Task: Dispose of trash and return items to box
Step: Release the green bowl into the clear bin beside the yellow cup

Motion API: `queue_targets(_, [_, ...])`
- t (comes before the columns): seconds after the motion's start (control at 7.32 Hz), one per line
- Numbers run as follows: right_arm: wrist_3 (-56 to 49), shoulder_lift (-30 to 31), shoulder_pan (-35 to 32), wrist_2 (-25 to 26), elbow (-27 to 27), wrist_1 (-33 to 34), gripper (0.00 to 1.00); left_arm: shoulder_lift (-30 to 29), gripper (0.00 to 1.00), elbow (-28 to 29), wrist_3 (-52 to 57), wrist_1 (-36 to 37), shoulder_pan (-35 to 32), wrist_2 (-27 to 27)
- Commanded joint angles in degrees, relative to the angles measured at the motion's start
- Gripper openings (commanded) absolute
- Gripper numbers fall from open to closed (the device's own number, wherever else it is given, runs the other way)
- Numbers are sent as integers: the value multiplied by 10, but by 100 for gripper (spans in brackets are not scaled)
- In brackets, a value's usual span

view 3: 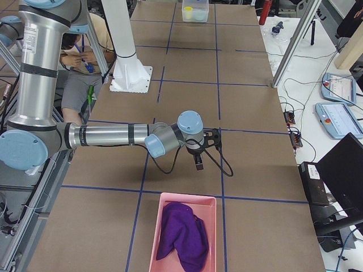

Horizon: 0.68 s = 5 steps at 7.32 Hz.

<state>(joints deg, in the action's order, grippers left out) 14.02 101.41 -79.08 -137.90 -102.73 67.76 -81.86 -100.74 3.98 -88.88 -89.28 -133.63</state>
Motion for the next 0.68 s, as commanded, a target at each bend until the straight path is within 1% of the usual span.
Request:
queue_targets(0.0, [-121,1,-33,1,-17,99,100,-5,100,-9,2,38,-17,-2])
queue_targets(0.14, [-124,20,-74,44,-33,107,100,-11,100,-14,2,38,-27,-2])
queue_targets(0.27, [-124,15,-83,45,-33,114,100,-16,100,-6,2,40,-27,-2])
queue_targets(0.41, [-124,13,-94,39,-36,126,100,-15,100,-12,2,40,-27,-2])
queue_targets(0.55, [-125,13,-98,29,-46,159,100,-15,100,-9,2,39,-27,2])
